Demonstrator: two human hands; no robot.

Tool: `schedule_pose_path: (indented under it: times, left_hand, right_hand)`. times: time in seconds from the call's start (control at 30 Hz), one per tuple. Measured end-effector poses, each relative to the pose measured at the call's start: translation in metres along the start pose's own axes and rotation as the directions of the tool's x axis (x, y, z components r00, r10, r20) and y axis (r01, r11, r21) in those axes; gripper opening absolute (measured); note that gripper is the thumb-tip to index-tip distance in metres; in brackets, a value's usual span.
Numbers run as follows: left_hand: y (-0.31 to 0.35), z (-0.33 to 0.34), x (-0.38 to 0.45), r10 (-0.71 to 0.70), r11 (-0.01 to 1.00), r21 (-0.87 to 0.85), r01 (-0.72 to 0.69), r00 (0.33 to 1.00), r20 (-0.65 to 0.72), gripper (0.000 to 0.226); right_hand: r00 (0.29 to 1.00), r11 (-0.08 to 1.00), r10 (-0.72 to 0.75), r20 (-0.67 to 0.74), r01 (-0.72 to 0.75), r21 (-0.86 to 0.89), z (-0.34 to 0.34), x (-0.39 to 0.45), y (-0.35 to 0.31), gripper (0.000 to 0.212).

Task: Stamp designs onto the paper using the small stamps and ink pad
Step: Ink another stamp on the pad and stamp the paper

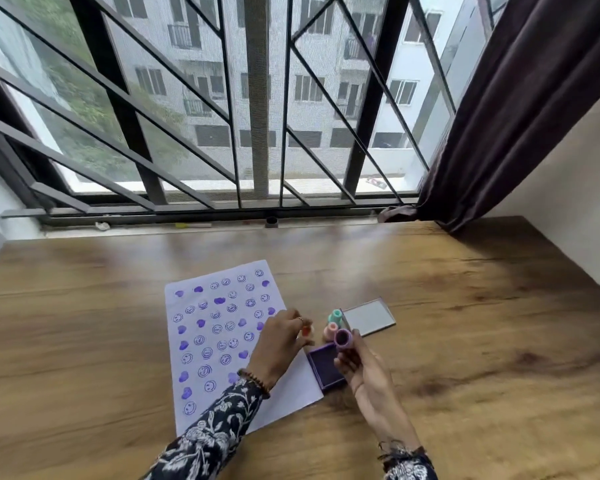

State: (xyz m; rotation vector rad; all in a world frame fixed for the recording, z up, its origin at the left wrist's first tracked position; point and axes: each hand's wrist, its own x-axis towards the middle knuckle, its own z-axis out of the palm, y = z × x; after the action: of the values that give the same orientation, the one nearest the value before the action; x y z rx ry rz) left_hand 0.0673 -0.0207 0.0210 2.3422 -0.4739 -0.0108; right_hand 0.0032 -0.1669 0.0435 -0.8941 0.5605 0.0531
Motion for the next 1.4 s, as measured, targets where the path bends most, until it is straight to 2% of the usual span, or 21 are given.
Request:
schedule_pose_path:
  times: [0.07, 0.17, 0.23, 0.3, 0.37, 0.47, 0.5, 0.57, 0.67, 0.7, 0.73, 0.77, 0.87, 0.9, 0.97, 1.07, 1.17, 1.23, 1.3, 1.4]
  left_hand:
    - [0.001, 0.004, 0.003, -0.019, 0.998, 0.056, 0.017, 0.999, 0.033, 0.031]
    - [-0.001, 0.008, 0.0, -0.052, 0.998, 0.021, 0.052, 0.999, 0.006, 0.039]
    - [-0.002, 0.007, -0.008, -0.051, 0.999, -0.018, 0.05, 0.998, -0.046, 0.038]
    - [-0.006, 0.008, -0.019, -0.016, 1.0, -0.006, 0.016, 0.997, -0.069, 0.041]
    - [-0.01, 0.013, -0.03, 0.015, 0.998, 0.067, -0.014, 1.0, -0.019, 0.056]
    - [-0.014, 0.021, -0.042, 0.02, 0.986, 0.164, -0.029, 0.998, 0.056, 0.073]
    - [-0.015, 0.023, -0.043, 0.023, 0.984, 0.175, -0.033, 0.998, 0.06, 0.074]
    - [-0.016, 0.024, -0.043, 0.022, 0.984, 0.176, -0.031, 0.998, 0.054, 0.073]
    - [-0.018, 0.025, -0.042, 0.022, 0.983, 0.183, -0.03, 0.999, 0.043, 0.073]
    - [-0.019, 0.026, -0.042, 0.025, 0.982, 0.186, -0.032, 0.999, 0.04, 0.072]
    - [-0.019, 0.026, -0.043, 0.025, 0.981, 0.189, -0.032, 0.999, 0.041, 0.072]
    - [-0.019, 0.026, -0.043, 0.026, 0.981, 0.191, -0.033, 0.999, 0.04, 0.072]
    - [-0.019, 0.026, -0.043, 0.019, 0.981, 0.193, -0.029, 0.999, 0.051, 0.072]
    - [-0.018, 0.026, -0.043, 0.013, 0.981, 0.191, -0.023, 0.998, 0.054, 0.072]
    - [-0.017, 0.025, -0.043, 0.01, 0.982, 0.189, -0.022, 0.998, 0.062, 0.071]
    - [-0.017, 0.025, -0.042, -0.007, 0.979, 0.201, -0.01, 0.997, 0.079, 0.071]
    - [-0.015, 0.024, -0.043, 0.005, 0.977, 0.211, -0.025, 0.995, 0.095, 0.071]
    - [-0.015, 0.022, -0.047, 0.012, 0.977, 0.212, -0.032, 0.995, 0.096, 0.072]
    - [-0.017, 0.017, -0.052, 0.009, 0.98, 0.198, -0.027, 0.996, 0.092, 0.071]
    - [-0.029, 0.001, -0.068, -0.001, 0.988, 0.157, -0.005, 0.999, 0.041, 0.063]
  right_hand:
    - [1.0, 1.0, 0.005, -0.014, -0.004, 0.023, -0.004, -0.002, -0.001, 0.025]
    - [0.999, 1.0, -0.015, -0.033, 0.015, 0.01, -0.012, -0.005, -0.002, 0.026]
    - [0.997, 0.994, -0.061, -0.043, 0.056, -0.095, -0.018, -0.007, -0.002, 0.023]
    - [0.988, 0.938, -0.14, -0.058, 0.114, -0.329, -0.022, -0.008, -0.001, 0.016]
    - [0.966, 0.776, -0.246, -0.073, 0.152, -0.612, -0.022, -0.011, -0.003, 0.005]
    - [0.919, 0.395, -0.39, 0.066, 0.231, -0.889, -0.006, -0.021, -0.013, 0.01]
    - [0.894, 0.279, -0.427, 0.134, 0.271, -0.921, 0.002, -0.024, -0.018, 0.007]
    - [0.836, 0.14, -0.491, 0.244, 0.352, -0.926, 0.016, -0.031, -0.027, 0.006]
    - [0.653, -0.069, -0.65, 0.388, 0.458, -0.886, 0.03, -0.035, -0.041, 0.01]
    - [0.598, -0.109, -0.693, 0.403, 0.466, -0.878, 0.033, -0.035, -0.042, 0.012]
    - [0.573, -0.128, -0.715, 0.4, 0.456, -0.881, 0.033, -0.034, -0.038, 0.012]
    - [0.588, -0.145, -0.709, 0.389, 0.419, -0.896, 0.03, -0.03, -0.031, 0.01]
    - [0.811, -0.087, -0.526, 0.256, 0.248, -0.965, 0.01, -0.014, 0.003, 0.014]
    - [0.831, -0.124, -0.491, 0.261, 0.23, -0.965, 0.004, -0.01, 0.01, 0.015]
    - [0.818, -0.233, -0.485, 0.308, 0.218, -0.948, -0.002, -0.003, 0.018, 0.012]
    - [0.762, -0.251, -0.548, 0.344, 0.242, -0.937, -0.002, -0.001, 0.021, 0.016]
    - [0.746, -0.238, -0.575, 0.335, 0.24, -0.941, -0.005, -0.002, 0.025, 0.013]
    - [0.77, -0.185, -0.562, 0.302, 0.239, -0.953, -0.003, -0.004, 0.024, 0.012]
    - [0.805, -0.088, -0.546, 0.231, 0.218, -0.972, -0.002, -0.001, 0.022, 0.014]
    - [0.854, 0.17, -0.511, 0.092, 0.205, -0.964, 0.0, -0.002, 0.017, 0.011]
